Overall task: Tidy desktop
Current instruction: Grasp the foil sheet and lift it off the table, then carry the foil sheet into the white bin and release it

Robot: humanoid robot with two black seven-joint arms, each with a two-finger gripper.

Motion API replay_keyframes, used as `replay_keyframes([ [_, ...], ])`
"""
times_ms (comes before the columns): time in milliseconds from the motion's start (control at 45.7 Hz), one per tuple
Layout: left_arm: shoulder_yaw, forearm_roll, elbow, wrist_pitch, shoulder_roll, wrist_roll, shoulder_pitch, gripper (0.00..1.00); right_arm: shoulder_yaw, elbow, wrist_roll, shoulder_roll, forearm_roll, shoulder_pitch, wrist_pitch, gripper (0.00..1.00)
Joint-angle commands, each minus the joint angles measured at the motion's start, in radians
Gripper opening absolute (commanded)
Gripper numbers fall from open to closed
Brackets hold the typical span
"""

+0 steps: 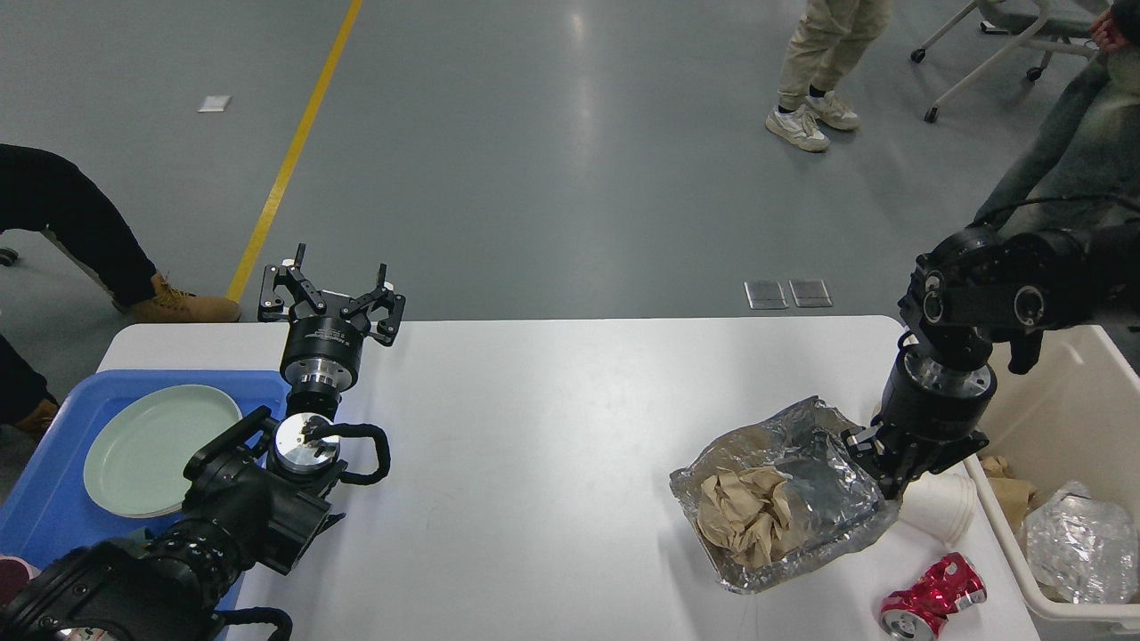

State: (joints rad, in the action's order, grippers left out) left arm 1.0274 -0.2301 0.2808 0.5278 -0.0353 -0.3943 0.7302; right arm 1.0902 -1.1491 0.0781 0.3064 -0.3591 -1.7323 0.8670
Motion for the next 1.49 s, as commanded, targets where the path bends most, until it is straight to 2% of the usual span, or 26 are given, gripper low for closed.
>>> replay_keyframes([
  [0,-0.001,0.000,0.000,0.000,0.000,0.000,0.000,0.97,0.004,0.000,0.000,0.000,-0.003,-0.058,0.084,0.00],
  [482,0.000,0.000,0.000,0.000,0.000,0.000,0.000,0.97,0.008,0.000,-0.001,0.060,-0.004,-0.417,0.093,0.00],
  [832,-0.001,0.000,0.000,0.000,0.000,0.000,0.000,0.97,0.025,0.005,-0.001,0.066,-0.012,-0.471,0.093,0.00],
  [942,-0.001,0.000,0.000,0.001,0.000,0.000,0.000,0.97,0.065,0.031,0.000,0.065,-0.023,-0.441,0.093,0.00],
  [1095,-0.001,0.000,0.000,0.000,0.000,0.000,0.000,0.97,0.146,0.155,0.000,0.072,-0.043,-0.360,0.093,0.00],
  [1467,0.000,0.000,0.000,0.000,0.000,0.000,0.000,0.97,0.183,0.485,0.000,0.220,-0.172,-0.024,0.093,0.00],
])
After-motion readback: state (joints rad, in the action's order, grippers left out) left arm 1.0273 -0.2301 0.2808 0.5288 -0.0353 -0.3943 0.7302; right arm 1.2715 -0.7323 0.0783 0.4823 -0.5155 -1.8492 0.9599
